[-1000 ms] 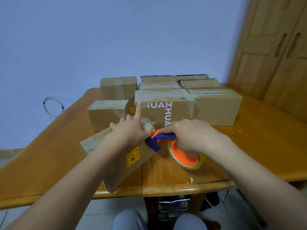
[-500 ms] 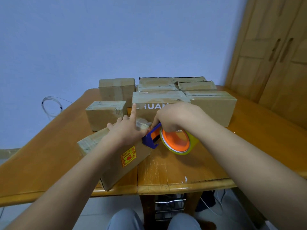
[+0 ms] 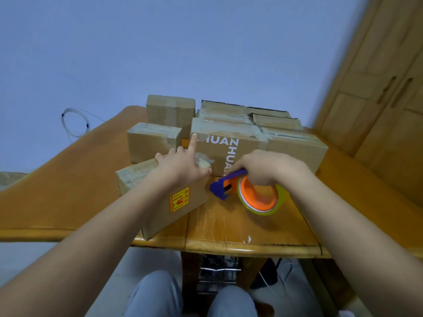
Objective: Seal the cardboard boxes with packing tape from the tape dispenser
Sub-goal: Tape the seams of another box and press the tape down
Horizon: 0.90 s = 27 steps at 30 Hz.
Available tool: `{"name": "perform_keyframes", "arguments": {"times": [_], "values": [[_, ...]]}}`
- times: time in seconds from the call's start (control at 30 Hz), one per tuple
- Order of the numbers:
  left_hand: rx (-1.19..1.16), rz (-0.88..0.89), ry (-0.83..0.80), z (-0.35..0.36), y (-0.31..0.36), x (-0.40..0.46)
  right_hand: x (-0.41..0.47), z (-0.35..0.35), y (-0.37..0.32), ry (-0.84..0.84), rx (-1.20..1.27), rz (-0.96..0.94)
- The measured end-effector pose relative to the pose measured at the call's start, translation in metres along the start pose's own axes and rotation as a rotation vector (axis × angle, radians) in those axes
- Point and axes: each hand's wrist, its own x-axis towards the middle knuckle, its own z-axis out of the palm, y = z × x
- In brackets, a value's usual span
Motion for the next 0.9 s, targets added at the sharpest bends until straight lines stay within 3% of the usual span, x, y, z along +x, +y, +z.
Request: {"name": "perform_keyframes", "arguments": {"times": [0.23,0.43,0.67,0.73,0.8,0.9], "values": [[-0.021,0.051,-0.035,-0.002,-0.003,0.0,-0.013,0.043,0.068,0.028,0.512,0.153],[0.035,0.196,-0.075,-0.006,-0.016,-0.003,0.014,0.103,0.091,0.058,0.878,0.32],[-0.01,0.375,-0.217,-0.019,-0.034,-0.008,0.033,0.121,0.093,0.199,0.645,0.499],[-0.045,0.403,-0.255,-0.022,-0.04,-0.007,0.031,0.12,0.085,0.295,0.455,0.574],[-0.079,0.42,-0.274,-0.024,-0.045,-0.007,0.029,0.117,0.07,0.496,0.335,0.527],[-0.075,0.444,-0.235,-0.021,-0.046,-0.008,0.027,0.103,0.027,0.814,0.658,0.145]]}}
